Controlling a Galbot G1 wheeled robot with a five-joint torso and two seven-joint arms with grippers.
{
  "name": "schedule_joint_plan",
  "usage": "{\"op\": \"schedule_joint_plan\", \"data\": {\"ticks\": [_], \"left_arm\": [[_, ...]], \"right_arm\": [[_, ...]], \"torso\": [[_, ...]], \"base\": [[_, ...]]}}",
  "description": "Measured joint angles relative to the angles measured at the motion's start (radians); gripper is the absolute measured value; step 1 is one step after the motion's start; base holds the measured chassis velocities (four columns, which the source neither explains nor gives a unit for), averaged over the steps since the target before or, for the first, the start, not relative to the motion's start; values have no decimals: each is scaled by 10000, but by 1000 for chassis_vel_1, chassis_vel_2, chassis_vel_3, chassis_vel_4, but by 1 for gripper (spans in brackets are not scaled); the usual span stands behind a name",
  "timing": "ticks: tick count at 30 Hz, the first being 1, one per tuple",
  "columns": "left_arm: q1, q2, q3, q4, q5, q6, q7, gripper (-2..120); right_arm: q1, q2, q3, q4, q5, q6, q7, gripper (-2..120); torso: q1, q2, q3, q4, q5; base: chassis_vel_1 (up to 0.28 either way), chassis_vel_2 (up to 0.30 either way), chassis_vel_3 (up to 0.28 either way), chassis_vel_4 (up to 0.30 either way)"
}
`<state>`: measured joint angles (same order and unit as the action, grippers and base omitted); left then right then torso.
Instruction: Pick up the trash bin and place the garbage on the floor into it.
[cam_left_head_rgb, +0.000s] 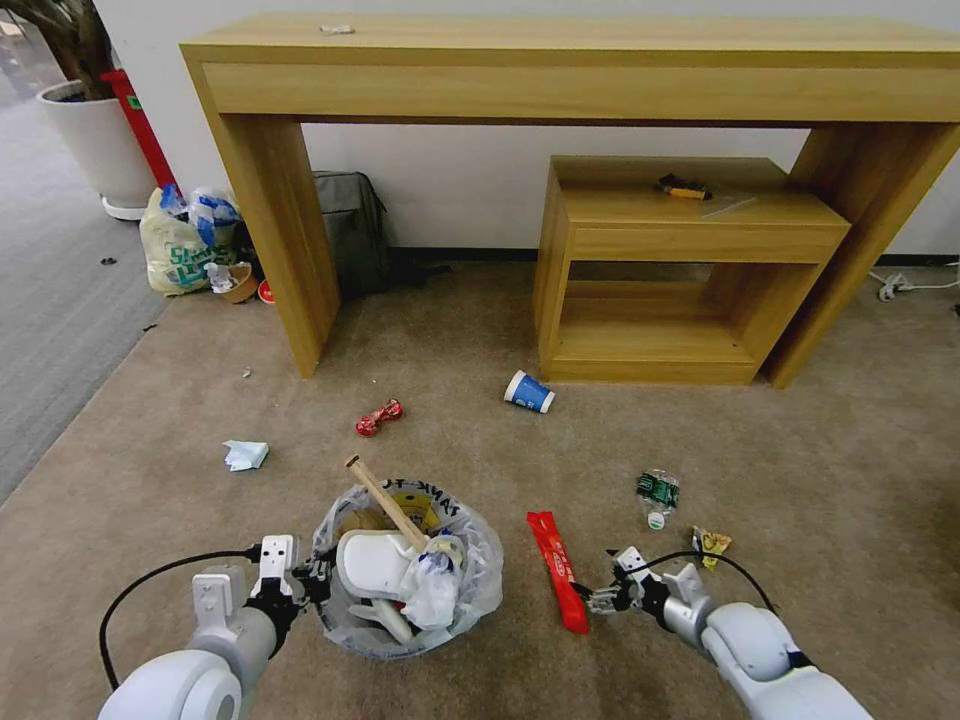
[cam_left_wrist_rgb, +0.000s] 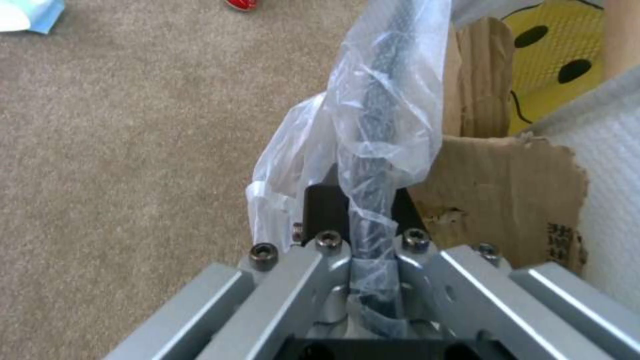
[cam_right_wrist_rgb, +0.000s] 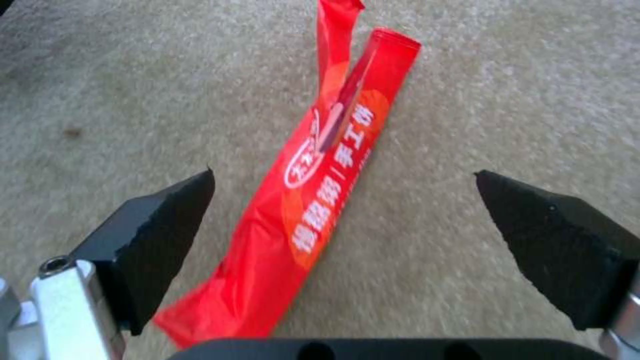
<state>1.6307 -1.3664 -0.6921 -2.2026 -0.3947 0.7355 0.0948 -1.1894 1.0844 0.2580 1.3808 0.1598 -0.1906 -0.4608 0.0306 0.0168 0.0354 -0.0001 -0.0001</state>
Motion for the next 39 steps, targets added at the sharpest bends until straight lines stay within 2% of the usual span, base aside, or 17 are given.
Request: {"op": "schedule_joint_plan", "data": {"ticks": [7, 12, 13, 16, 18, 19, 20, 23, 24, 27, 29, 32, 36, 39], "left_arm": [[-61, 20, -1, 65, -1, 0, -9, 0], [-131, 48, 27, 100, -16, 0, -13, 0], [-131, 48, 27, 100, -16, 0, -13, 0], [-153, 81, 25, 106, -33, 0, -16, 0], [-153, 81, 25, 106, -33, 0, -16, 0], [-157, 89, 18, 106, -40, 0, -17, 0], [-157, 89, 18, 106, -40, 0, -17, 0], [-151, 90, 10, 91, -44, 0, -20, 0], [-151, 90, 10, 91, -44, 0, -20, 0], [-141, 84, 20, 72, -44, 0, -25, 0], [-138, 84, 23, 64, -44, 0, -25, 0], [-119, 87, 26, 26, -42, 0, -29, 0], [-107, 89, 26, 11, -38, 0, -34, 0], [-93, 96, 26, -1, -37, 0, -37, 0]], "right_arm": [[296, 332, -93, -552, -99, 18, 48, 97], [486, 714, -106, -1023, -79, 13, 111, 78], [486, 714, -106, -1023, -79, 13, 111, 78], [629, 1017, -126, -1434, 13, 6, 113, 63], [629, 1017, -126, -1434, 13, 6, 113, 63], [712, 1183, -116, -1686, 18, 7, 40, 53], [712, 1183, -116, -1686, 18, 7, 40, 53], [758, 1328, -55, -1904, 4, 11, -148, 37], [758, 1328, -55, -1904, 4, 11, -148, 37], [772, 1492, 82, -2100, -12, 24, -199, 24], [776, 1517, 111, -2138, -16, 42, -208, 21], [783, 1601, 257, -2245, -57, 172, -226, 4], [762, 1638, 394, -2209, -112, 285, -165, 0], [579, 1665, 813, -1672, -335, 603, -6, 0]], "torso": [[1, 0, 0, 0, 0], [0, 0, 0, -1, 0], [0, 0, 0, -1, 0], [0, 0, 0, -1, 0], [0, 0, 0, -1, 0], [0, 0, 0, -1, 2], [0, 0, 0, -1, 2], [0, 0, 0, -1, -1], [0, 0, 0, -1, -1], [0, 0, 0, -1, -1], [0, 0, 0, -1, -1], [1, 0, 0, -1, 1], [1, 0, 0, 0, 2], [0, 0, 0, 0, 1]], "base": [[0, 0, 0, 0], [0, 0, 0, 0], [0, 0, 0, 0], [0, 0, 0, 0], [0, 0, 0, 0], [0, 0, 0, 0], [0, 0, 0, 0], [0, 0, 0, 0], [0, 0, 0, 0], [0, 0, 0, 0], [0, 0, 0, 0], [0, 0, 0, 0], [0, 0, 0, 0], [0, 0, 0, 0]]}}
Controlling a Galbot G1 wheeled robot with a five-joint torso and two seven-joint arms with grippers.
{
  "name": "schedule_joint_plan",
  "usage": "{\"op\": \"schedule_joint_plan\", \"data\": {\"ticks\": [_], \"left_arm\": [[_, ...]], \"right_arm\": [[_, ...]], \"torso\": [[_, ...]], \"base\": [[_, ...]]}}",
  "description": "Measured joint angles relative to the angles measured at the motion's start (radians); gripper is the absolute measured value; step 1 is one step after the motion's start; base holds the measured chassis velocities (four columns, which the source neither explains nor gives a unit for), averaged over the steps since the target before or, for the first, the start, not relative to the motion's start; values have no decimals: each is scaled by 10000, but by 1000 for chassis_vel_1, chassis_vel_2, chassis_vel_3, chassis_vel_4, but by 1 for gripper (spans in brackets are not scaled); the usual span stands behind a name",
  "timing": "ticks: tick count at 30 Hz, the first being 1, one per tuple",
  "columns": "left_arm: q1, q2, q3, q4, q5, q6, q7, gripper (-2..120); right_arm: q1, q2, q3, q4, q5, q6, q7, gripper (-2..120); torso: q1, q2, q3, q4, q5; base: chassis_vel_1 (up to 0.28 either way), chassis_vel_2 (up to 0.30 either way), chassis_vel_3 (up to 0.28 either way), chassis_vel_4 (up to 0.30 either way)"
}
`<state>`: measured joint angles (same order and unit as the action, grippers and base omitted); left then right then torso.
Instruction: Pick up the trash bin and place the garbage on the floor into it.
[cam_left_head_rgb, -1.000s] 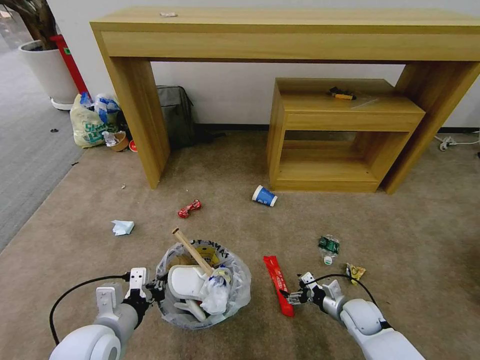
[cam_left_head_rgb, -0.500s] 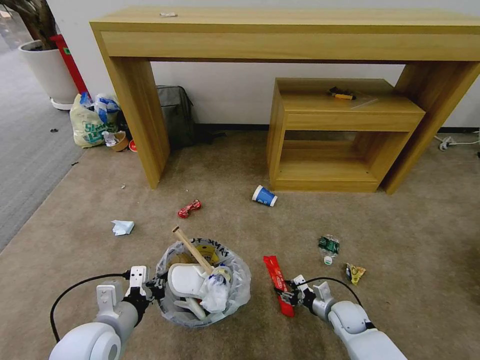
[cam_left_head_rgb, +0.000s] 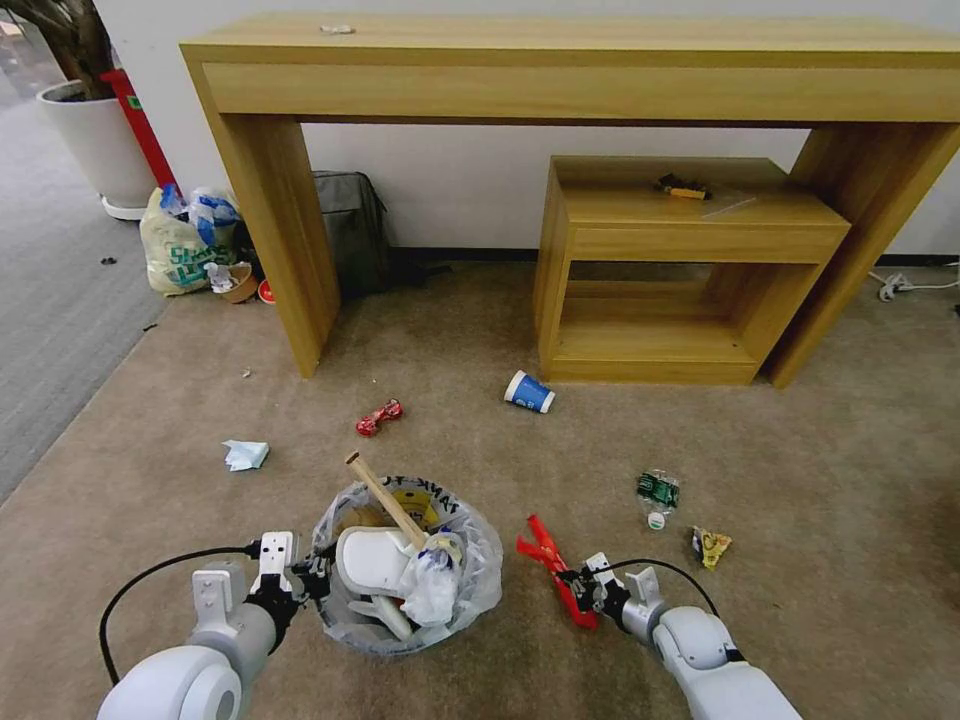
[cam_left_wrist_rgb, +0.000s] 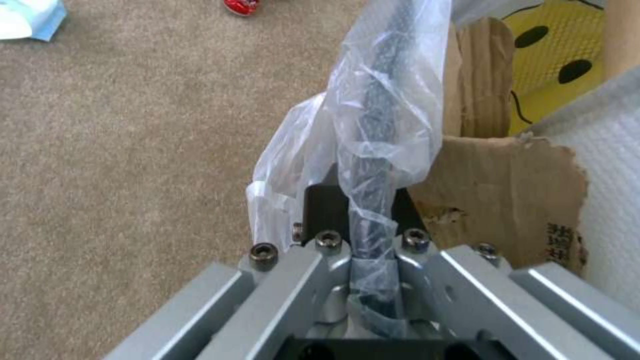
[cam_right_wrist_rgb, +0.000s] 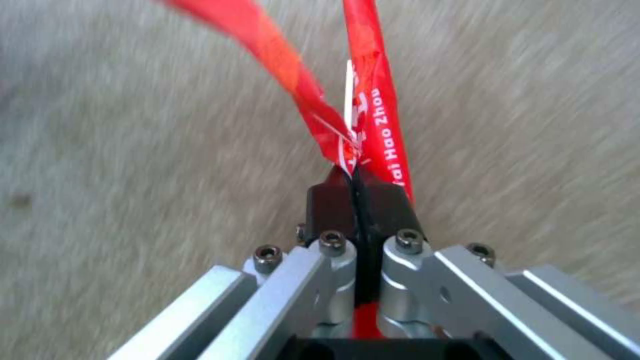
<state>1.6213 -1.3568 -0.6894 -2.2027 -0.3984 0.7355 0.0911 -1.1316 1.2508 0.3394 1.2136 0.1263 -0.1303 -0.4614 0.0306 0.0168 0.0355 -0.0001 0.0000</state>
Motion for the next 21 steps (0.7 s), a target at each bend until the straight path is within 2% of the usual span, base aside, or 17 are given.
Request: {"op": "schedule_joint_plan", "data": {"ticks": [5, 12, 14, 18, 21], "left_arm": [[-10, 37, -3, 2, 0, 0, -2, 0], [-154, 146, 160, 158, 1, 0, -10, 0], [-274, 206, 291, 298, 9, 0, -37, 0], [-385, 232, 441, 411, 15, 0, -94, 0], [-538, 326, 696, 503, 2, 0, -174, 0]], "right_arm": [[-298, -92, 410, 813, -213, 295, 71, 0], [-870, -441, 1379, 2713, -540, 811, 7, 0], [-893, -595, 1560, 3692, -230, 729, -15, 0], [-802, -656, 1649, 4632, 217, 494, -37, 0], [-472, -942, 1554, 5939, 1235, 39, -55, 0]], "torso": [[0, 0, 0, -1, 1], [0, 0, 0, -3, -1], [0, 0, 0, -1, 0], [1, 0, 0, -1, 0], [0, 0, 0, 0, -1]], "base": [[0, 0, 0, 0], [0, 0, 0, 0], [0, 0, 0, 0], [0, 0, 0, 0], [0, 0, 0, 0]]}}
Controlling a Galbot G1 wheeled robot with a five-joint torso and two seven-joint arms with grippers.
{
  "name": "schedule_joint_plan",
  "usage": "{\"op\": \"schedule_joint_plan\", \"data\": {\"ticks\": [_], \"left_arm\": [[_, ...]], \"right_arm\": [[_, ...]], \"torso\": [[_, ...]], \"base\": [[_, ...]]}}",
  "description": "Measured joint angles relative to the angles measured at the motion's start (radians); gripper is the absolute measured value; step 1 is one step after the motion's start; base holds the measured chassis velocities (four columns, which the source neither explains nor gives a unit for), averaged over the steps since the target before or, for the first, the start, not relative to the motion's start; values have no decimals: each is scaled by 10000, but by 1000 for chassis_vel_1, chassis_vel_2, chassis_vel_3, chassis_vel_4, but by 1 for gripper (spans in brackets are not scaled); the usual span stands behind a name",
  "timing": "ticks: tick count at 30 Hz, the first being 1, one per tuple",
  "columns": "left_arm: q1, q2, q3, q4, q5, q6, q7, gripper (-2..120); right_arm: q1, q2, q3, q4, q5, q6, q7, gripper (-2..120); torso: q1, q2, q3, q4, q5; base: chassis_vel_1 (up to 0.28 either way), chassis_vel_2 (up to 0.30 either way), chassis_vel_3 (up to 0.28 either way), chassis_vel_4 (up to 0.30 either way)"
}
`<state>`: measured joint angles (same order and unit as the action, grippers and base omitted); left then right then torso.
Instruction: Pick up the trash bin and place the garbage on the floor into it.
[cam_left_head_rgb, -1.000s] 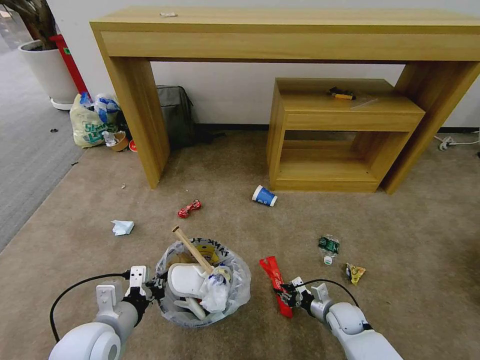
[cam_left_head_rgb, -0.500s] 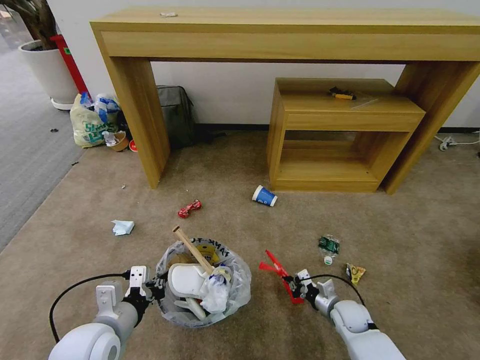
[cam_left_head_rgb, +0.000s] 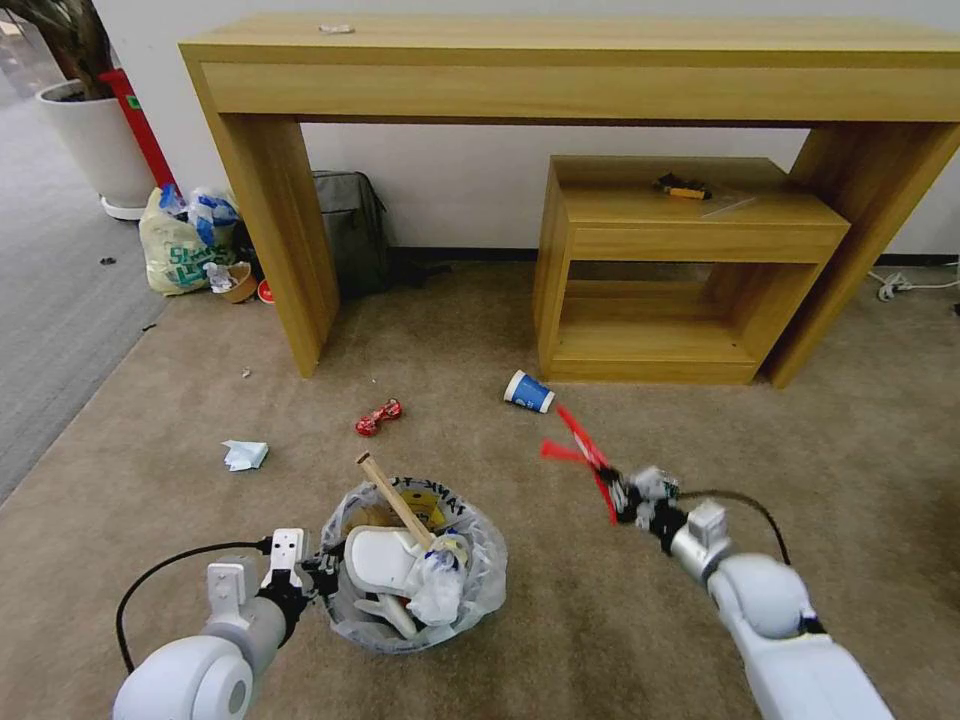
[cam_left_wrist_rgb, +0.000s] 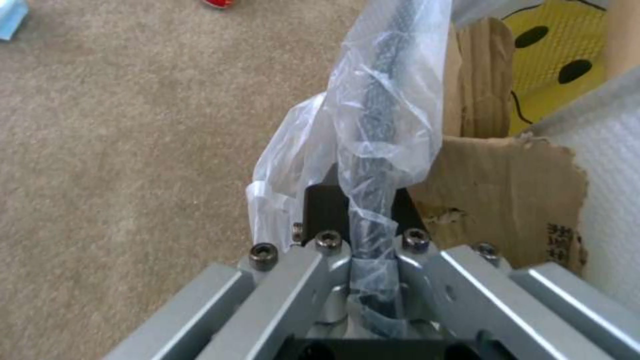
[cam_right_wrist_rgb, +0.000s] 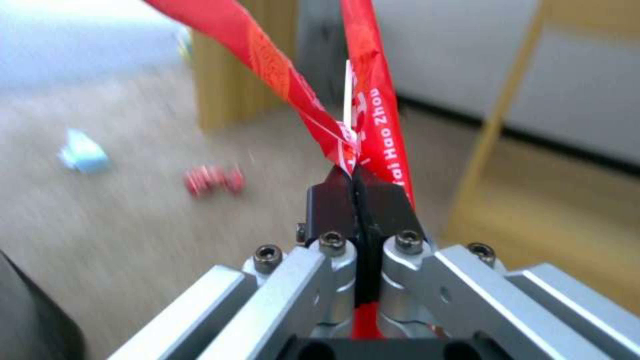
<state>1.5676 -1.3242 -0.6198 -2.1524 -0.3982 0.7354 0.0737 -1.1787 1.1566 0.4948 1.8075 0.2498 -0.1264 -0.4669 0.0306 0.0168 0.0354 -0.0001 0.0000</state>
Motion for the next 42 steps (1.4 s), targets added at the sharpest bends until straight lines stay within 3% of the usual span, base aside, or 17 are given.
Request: {"op": "schedule_joint_plan", "data": {"ticks": [5, 8, 9, 13, 20, 42], "left_arm": [[-155, 76, 252, 126, -3, 0, -86, 0], [-274, 87, 520, 222, -8, 0, -145, 0], [-274, 87, 520, 222, -8, 0, -145, 0], [-391, 209, 735, 264, -101, 0, -236, 0], [-574, 332, 834, 331, -261, 0, -287, 0], [-587, 403, 918, 341, -303, 0, -308, 0]], "right_arm": [[259, -537, -694, 856, 926, -322, 104, 0], [463, -795, -1902, 1351, 1387, -487, 401, 0], [463, -795, -1902, 1351, 1387, -487, 401, 0], [876, -772, -3619, 1463, 1475, -516, 714, 0], [1259, -900, -4937, 1238, 1482, -550, 860, 0], [1444, -959, -5951, 76, 662, -236, 677, 0]], "torso": [[0, 0, 0, 0, -2], [0, 0, 1, 0, -1], [0, 0, 1, 0, -1], [0, 0, 0, 0, 1], [0, 0, 0, 0, 0], [0, 0, 1, -1, 0]], "base": [[0, 0, 0, 0], [0, 0, 0, 0], [0, 0, 0, 0], [0, 0, 0, 0], [0, 0, 0, 0], [0, 0, 0, 0]]}}
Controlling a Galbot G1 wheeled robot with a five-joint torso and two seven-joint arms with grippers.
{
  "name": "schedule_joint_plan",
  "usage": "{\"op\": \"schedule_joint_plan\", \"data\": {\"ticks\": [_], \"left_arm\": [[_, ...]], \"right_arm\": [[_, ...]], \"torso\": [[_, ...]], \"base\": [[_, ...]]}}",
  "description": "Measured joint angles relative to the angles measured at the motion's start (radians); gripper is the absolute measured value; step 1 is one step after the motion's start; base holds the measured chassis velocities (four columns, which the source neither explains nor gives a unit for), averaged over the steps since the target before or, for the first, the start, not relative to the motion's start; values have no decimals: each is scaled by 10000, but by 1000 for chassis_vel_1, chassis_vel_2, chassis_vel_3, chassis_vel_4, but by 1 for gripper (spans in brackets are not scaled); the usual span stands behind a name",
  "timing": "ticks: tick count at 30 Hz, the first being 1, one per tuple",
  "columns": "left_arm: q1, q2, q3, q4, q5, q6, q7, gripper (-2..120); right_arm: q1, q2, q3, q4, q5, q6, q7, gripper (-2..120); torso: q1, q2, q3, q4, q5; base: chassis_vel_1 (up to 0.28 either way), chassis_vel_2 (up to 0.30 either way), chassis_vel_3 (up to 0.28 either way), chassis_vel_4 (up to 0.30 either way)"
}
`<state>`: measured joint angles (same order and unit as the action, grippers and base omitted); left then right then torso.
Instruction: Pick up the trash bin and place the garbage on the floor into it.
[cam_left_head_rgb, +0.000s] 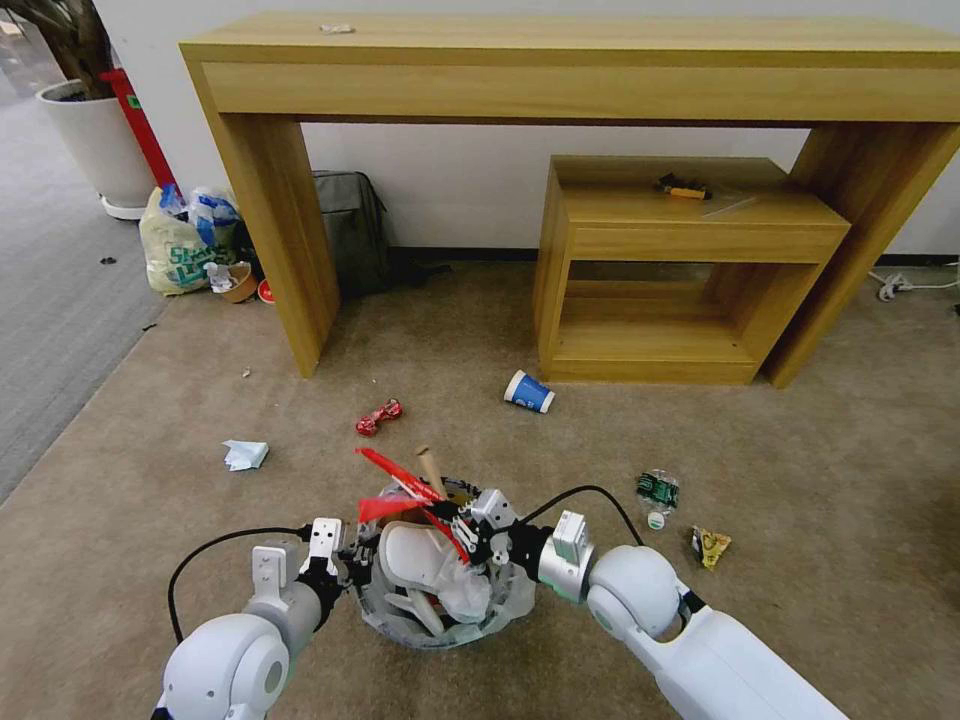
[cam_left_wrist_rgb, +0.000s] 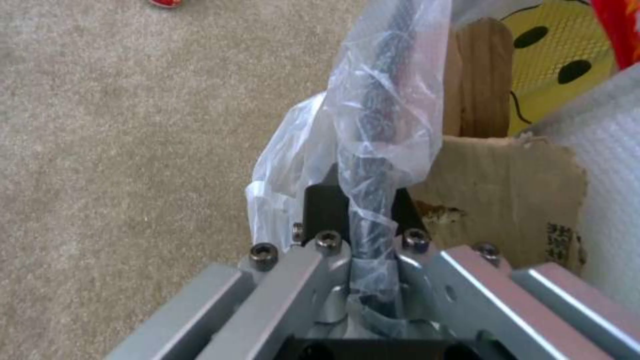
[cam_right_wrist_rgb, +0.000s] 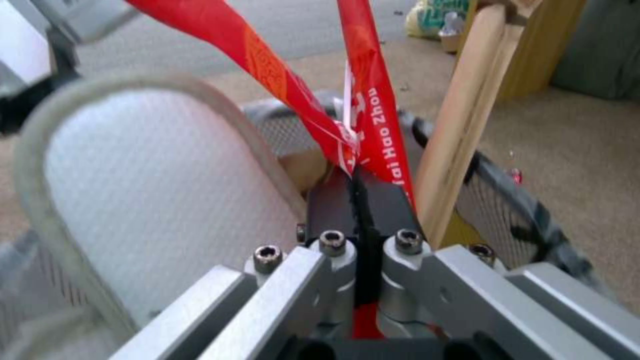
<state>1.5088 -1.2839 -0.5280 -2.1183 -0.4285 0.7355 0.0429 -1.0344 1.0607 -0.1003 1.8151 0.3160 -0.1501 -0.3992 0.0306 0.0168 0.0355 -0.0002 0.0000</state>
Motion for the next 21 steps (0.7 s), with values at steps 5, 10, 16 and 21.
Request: {"op": "schedule_joint_plan", "data": {"ticks": [5, 10, 16, 21], "left_arm": [[-6, 43, -48, 0, -28, 0, 1, 0], [-13, 86, -62, -3, -69, 0, 10, 0], [-16, 105, -78, -10, -77, 0, 19, 0], [-16, 85, -87, -12, -79, 0, 22, 0]], "right_arm": [[32, -69, -3, -59, -153, -95, 9, 0], [58, -81, -47, -204, -298, -168, 59, 17], [59, -87, -84, -198, -273, -174, 202, 36], [39, -223, -51, 31, -134, -163, 331, 56]], "torso": [[0, 0, 0, 1, 0], [0, 0, 0, 0, 0], [0, 0, -1, 0, 1], [0, 0, 0, 0, 1]], "base": [[0, 0, 0, 0], [0, 0, 0, 0], [0, 0, 0, 0], [0, 0, 0, 0]]}}
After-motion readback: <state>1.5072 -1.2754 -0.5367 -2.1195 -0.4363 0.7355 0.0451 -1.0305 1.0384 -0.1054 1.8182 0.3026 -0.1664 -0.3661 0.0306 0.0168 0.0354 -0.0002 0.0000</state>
